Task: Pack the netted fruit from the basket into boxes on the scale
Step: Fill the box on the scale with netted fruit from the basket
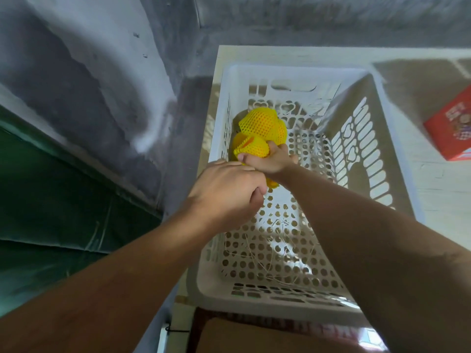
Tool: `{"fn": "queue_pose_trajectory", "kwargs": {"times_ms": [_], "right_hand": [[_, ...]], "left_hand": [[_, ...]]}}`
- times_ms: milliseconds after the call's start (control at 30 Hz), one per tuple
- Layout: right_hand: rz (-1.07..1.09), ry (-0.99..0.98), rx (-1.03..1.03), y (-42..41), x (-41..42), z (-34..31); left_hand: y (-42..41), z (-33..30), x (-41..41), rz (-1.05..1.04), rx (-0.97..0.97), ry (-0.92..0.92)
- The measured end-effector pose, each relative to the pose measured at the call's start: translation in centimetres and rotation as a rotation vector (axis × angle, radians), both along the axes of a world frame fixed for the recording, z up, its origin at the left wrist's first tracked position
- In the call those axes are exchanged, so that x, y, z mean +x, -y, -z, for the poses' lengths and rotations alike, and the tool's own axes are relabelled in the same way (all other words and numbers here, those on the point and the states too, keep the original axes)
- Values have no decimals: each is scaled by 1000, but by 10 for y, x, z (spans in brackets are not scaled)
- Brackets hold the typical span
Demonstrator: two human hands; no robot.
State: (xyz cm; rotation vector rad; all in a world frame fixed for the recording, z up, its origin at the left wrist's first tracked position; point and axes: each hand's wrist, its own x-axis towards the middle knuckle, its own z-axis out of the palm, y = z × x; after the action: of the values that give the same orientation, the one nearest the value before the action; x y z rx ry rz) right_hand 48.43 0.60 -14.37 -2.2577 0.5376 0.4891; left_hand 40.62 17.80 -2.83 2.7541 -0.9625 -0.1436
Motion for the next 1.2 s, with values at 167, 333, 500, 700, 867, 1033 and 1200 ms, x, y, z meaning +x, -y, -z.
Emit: {"fn": "queue_pose_trajectory", "kwargs": {"times_ms": [167, 333, 500, 700, 867, 1033, 1200], "right_hand": [[90, 47, 318, 0, -2, -3], [208, 121, 344, -3, -19, 1], [318, 35, 620, 12, -31, -7], [184, -204, 1338, 47, -53, -41], [64, -223, 1695, 45, -78, -60], [17, -178, 1728, 29, -97, -71], [-59, -181, 1682, 31, -94, -77]], "left_hand": [[1, 0, 0, 4, 6, 10], [1, 0, 1, -2, 10, 10], [1, 0, 0, -8, 18, 36], [0, 3, 0, -22, -16, 42], [0, 4, 1, 26, 60, 86], [0, 7, 1, 23, -20, 123], [-1, 9, 2, -20, -73, 113]]}}
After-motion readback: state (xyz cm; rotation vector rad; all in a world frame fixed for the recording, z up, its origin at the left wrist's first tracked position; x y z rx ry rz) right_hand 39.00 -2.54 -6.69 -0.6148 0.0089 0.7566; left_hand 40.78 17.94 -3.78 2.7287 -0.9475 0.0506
